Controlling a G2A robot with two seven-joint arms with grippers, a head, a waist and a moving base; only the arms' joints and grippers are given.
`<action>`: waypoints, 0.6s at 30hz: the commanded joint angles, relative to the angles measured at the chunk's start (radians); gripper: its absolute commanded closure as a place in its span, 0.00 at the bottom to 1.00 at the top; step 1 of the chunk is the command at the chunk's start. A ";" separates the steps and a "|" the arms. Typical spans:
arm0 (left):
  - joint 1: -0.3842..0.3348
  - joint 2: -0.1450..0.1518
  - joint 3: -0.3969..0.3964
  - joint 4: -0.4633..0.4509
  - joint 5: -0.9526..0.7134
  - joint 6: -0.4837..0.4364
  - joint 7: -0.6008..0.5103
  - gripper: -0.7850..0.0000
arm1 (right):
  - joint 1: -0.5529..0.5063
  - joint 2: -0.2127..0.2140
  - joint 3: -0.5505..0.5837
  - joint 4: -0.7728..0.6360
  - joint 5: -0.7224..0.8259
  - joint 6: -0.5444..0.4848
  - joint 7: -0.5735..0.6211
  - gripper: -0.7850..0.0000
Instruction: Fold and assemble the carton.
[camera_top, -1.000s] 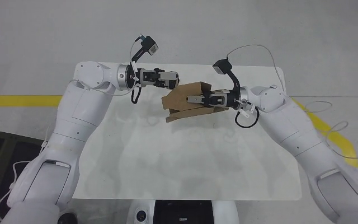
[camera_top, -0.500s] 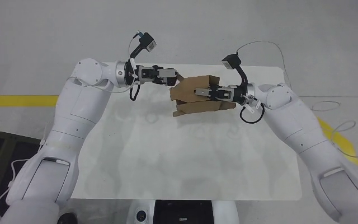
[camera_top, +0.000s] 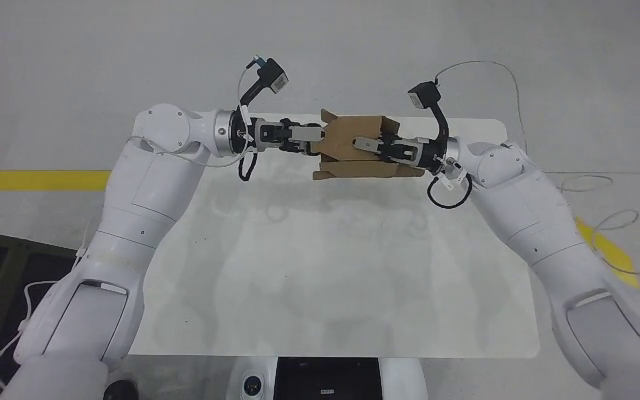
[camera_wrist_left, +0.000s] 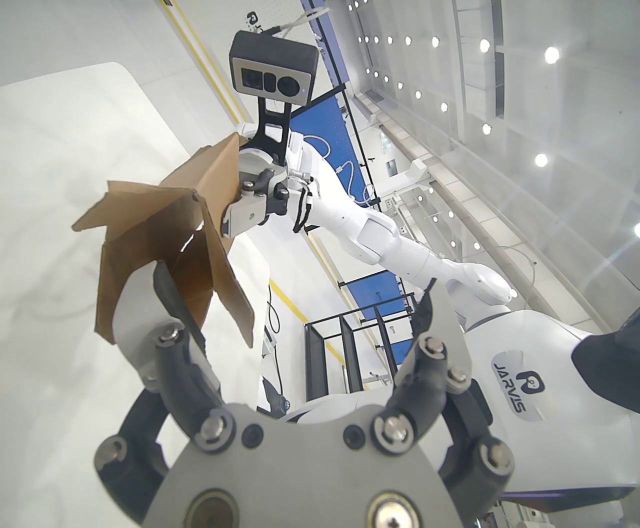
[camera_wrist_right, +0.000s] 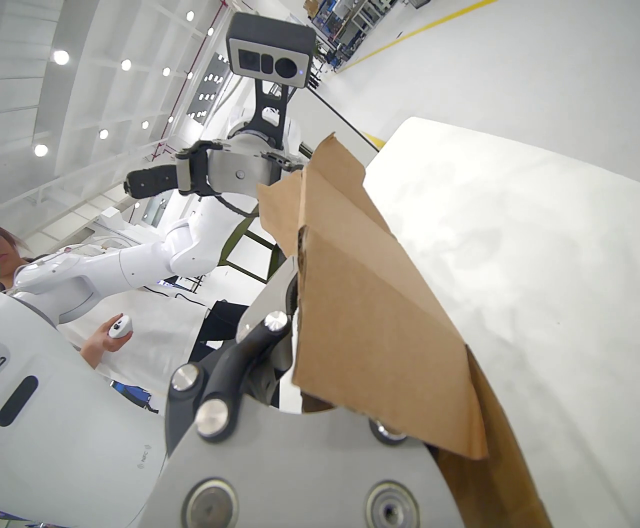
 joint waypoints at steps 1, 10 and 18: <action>-0.002 -0.001 0.003 0.006 0.000 -0.004 -0.001 0.00 | -0.001 -0.006 0.000 -0.006 0.010 0.001 0.003 1.00; 0.002 -0.002 0.003 0.011 -0.003 -0.002 -0.012 0.00 | -0.002 -0.024 0.019 0.012 0.000 0.010 -0.021 1.00; 0.019 -0.003 0.007 -0.013 -0.018 0.013 -0.016 0.00 | 0.003 -0.039 0.046 0.018 -0.074 -0.016 -0.120 1.00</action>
